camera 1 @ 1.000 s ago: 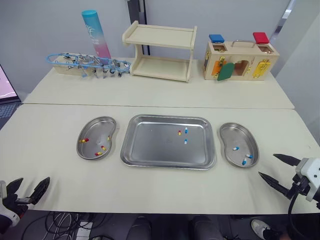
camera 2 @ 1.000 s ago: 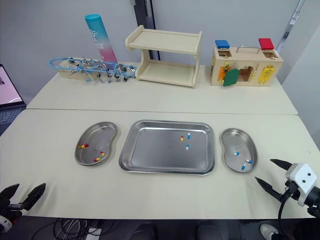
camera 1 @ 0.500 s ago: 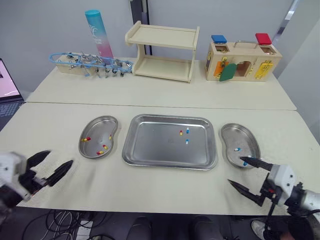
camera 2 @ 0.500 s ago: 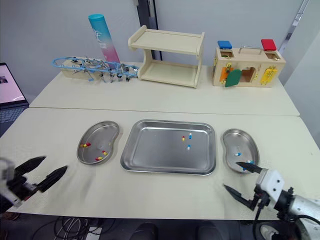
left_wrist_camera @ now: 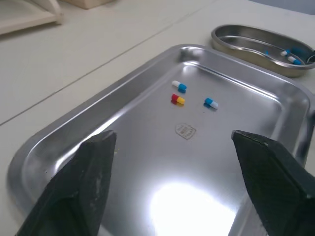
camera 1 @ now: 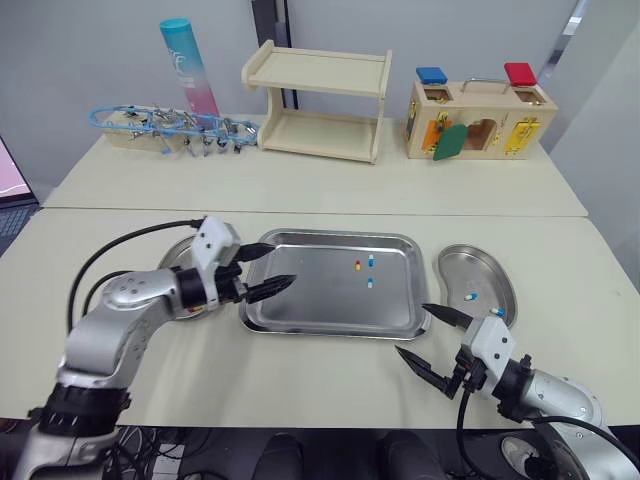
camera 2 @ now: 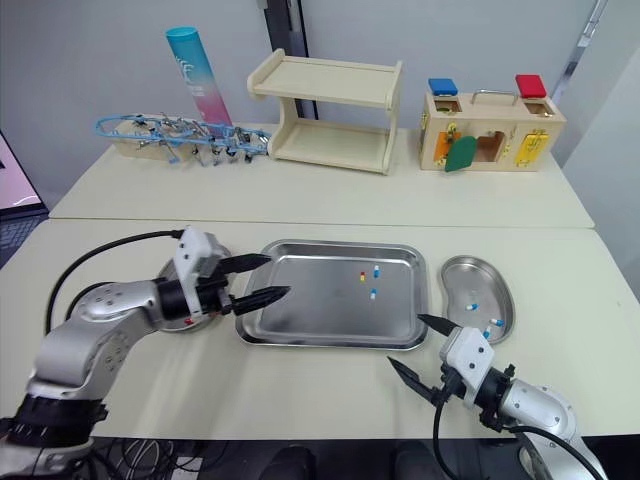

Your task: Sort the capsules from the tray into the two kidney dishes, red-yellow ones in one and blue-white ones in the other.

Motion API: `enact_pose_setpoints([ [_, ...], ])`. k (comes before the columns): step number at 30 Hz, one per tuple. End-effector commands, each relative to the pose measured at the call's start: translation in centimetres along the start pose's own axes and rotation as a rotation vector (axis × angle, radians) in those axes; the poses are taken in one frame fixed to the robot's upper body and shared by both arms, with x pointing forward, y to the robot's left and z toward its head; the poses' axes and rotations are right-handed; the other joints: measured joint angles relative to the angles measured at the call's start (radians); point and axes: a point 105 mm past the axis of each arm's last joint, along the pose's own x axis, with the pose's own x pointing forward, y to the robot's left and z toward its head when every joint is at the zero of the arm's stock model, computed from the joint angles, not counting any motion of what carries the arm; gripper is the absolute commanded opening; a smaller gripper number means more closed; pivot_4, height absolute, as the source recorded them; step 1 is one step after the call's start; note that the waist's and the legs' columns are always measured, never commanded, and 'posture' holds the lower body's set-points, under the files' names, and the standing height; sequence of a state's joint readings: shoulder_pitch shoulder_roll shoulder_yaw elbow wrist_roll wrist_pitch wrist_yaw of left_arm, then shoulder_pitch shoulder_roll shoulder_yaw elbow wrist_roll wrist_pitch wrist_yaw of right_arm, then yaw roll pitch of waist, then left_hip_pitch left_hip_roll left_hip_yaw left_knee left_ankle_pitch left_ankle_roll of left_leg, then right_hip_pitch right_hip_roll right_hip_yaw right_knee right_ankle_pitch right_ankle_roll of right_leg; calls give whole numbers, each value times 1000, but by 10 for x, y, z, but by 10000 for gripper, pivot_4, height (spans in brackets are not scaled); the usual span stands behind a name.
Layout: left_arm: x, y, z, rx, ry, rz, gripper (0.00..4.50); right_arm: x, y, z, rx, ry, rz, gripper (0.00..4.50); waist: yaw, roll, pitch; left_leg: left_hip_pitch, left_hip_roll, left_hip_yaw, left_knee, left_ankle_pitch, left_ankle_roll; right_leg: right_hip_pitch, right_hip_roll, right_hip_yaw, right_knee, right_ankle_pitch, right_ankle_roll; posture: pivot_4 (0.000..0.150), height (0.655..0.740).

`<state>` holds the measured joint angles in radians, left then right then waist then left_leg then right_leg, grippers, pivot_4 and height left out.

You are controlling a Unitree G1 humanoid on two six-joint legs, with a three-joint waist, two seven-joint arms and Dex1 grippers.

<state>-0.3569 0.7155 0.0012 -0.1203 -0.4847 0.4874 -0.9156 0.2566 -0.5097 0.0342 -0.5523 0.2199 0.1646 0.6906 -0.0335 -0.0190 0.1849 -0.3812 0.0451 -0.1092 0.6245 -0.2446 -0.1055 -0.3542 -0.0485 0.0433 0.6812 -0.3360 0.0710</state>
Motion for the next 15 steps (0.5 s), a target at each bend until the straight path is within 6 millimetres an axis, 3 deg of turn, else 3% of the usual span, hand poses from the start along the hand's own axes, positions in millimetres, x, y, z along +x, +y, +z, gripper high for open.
enact_pose_setpoints([
  [1,22,0,3,59,4,-65,25894,4,4,13,-19,-42,0,45000,2,0,0,0,0,0,0,0,0,0,0,0,0,0,0,1500,7400],
  [7,68,3,-4,149,52,-233,25894,10,8,16,-4,-44,-4,45000,5,0,0,-1,-1,0,2,0,0,0,0,-1,0,0,0,1500,7400],
  [15,108,11,-7,183,99,-321,25894,9,12,20,25,-39,-39,45000,2,0,0,-2,-1,0,2,0,0,0,0,-1,0,0,0,1500,7400],
])
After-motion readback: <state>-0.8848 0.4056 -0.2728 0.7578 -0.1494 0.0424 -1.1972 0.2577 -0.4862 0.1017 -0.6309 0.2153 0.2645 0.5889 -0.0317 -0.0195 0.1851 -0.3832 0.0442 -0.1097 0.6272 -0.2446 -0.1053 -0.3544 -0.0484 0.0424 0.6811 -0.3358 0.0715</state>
